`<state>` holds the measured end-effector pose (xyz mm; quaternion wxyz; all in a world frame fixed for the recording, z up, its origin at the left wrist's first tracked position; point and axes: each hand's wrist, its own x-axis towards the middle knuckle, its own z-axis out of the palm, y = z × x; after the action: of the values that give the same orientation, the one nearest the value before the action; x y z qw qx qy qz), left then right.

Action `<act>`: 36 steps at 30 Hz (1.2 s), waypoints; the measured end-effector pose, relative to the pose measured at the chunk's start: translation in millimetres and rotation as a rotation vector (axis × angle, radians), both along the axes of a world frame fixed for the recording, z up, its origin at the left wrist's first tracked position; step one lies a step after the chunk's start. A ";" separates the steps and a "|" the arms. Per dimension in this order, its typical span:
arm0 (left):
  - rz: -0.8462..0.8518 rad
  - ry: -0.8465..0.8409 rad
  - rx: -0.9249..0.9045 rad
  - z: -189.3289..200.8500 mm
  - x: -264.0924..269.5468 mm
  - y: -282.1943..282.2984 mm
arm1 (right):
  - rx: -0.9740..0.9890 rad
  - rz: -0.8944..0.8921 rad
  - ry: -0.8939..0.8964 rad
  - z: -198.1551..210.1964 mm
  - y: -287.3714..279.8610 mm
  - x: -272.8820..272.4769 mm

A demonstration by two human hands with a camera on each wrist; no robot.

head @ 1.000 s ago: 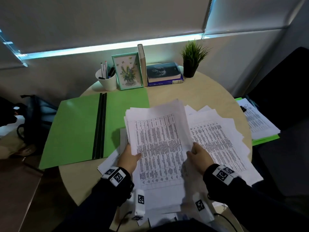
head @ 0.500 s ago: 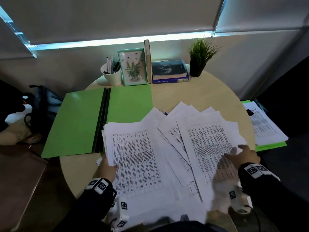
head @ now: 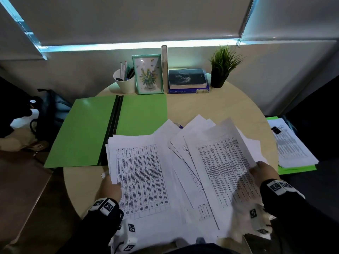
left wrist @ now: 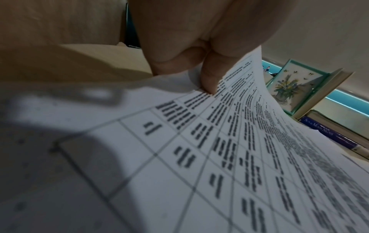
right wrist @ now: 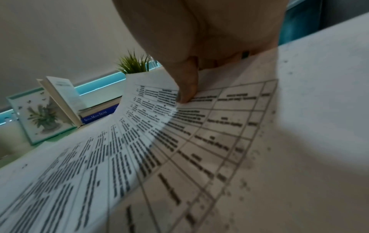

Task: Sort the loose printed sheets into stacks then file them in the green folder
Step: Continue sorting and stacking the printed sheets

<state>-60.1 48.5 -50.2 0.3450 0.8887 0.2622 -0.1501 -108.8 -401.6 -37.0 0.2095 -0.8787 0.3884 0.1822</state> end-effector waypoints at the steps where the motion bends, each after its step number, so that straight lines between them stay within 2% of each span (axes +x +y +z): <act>1: 0.010 0.000 0.002 -0.3 -0.8 1.0 | -0.006 0.047 0.036 5.4 1.3 4.1; 5: 0.026 0.049 -0.003 -0.6 -2.6 4.9 | 0.002 0.125 -0.025 16.4 4.9 26.1; 10: 0.000 0.077 -0.022 0.0 -4.0 8.3 | 0.033 0.081 -0.095 6.6 2.5 56.9; 16: 0.021 0.113 -0.018 -3.7 -4.1 10.8 | -0.108 0.167 0.008 0.5 8.6 67.5; 21: 0.032 0.123 -0.010 -5.7 -3.5 10.8 | 0.007 0.124 0.059 -3.5 8.8 71.5; 24: 0.048 0.116 -0.014 -7.5 -3.6 11.6 | -0.027 0.194 0.141 -4.9 13.6 73.5; 29: 0.043 0.119 -0.012 -8.7 -3.7 11.5 | 0.008 0.210 0.036 -8.7 11.5 78.0; 36: 0.052 0.099 -0.019 -3.4 -6.3 7.6 | -0.046 0.211 -0.096 -6.5 1.5 94.4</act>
<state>-66.4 56.1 -53.6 0.3438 0.8697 0.3005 -0.1874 -14.4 -400.1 -43.4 0.1874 -0.9270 0.2871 0.1521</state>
